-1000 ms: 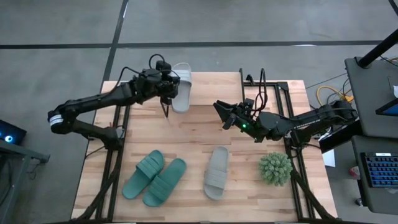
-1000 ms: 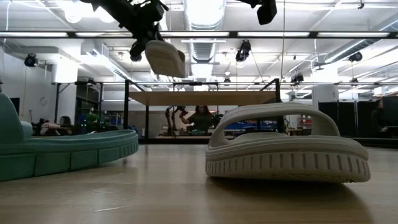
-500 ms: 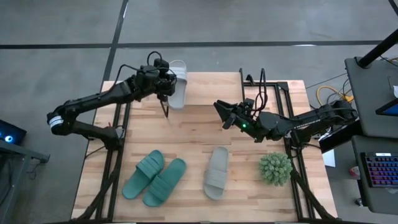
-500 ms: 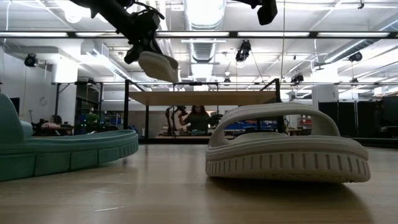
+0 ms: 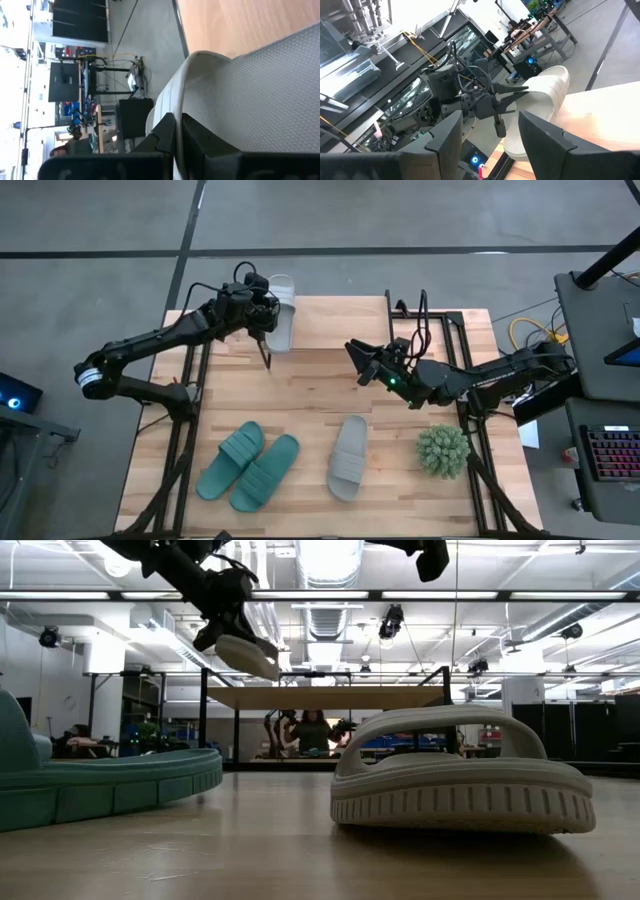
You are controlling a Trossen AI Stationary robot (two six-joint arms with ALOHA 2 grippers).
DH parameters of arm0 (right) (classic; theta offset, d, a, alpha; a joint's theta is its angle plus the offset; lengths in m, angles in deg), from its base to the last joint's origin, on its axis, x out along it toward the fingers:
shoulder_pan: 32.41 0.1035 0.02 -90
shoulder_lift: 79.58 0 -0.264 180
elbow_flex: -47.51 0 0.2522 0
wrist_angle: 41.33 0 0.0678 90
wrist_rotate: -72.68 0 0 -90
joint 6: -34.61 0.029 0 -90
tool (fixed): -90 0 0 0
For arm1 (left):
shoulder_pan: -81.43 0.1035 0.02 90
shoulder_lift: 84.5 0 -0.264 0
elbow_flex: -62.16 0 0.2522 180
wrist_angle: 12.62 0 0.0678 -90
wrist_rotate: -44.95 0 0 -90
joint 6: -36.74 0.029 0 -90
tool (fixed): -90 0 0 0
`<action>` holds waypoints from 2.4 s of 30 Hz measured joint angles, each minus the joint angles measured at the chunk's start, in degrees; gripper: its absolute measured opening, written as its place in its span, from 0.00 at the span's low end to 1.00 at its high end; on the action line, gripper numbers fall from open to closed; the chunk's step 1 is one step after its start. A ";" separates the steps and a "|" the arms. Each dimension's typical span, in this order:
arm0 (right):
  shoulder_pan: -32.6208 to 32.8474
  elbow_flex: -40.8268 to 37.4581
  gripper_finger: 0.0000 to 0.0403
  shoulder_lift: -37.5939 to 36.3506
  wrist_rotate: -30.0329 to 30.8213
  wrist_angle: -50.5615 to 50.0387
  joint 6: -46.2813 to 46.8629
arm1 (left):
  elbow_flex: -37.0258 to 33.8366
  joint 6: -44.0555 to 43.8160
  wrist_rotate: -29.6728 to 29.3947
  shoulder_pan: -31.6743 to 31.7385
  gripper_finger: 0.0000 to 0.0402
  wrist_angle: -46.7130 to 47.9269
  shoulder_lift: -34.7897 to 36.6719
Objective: Pick and place slides into the shelf
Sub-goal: Put the right gray slide on the shelf
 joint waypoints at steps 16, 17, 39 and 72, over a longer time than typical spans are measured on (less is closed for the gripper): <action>0.00 0.00 0.46 0.00 0.29 -0.01 -0.11 | 0.00 -0.66 8.78 5.13 0.00 -0.33 -0.30; -0.03 0.00 0.46 0.00 0.33 0.00 -0.11 | 0.00 -0.66 9.28 5.33 0.00 -0.32 -0.30; -0.61 0.00 0.46 0.01 1.73 0.00 0.06 | -6.54 0.89 9.76 5.97 0.00 -10.88 0.16; -0.87 0.00 0.46 0.01 1.73 0.00 0.02 | -7.41 0.68 11.59 5.94 0.09 -8.87 -0.23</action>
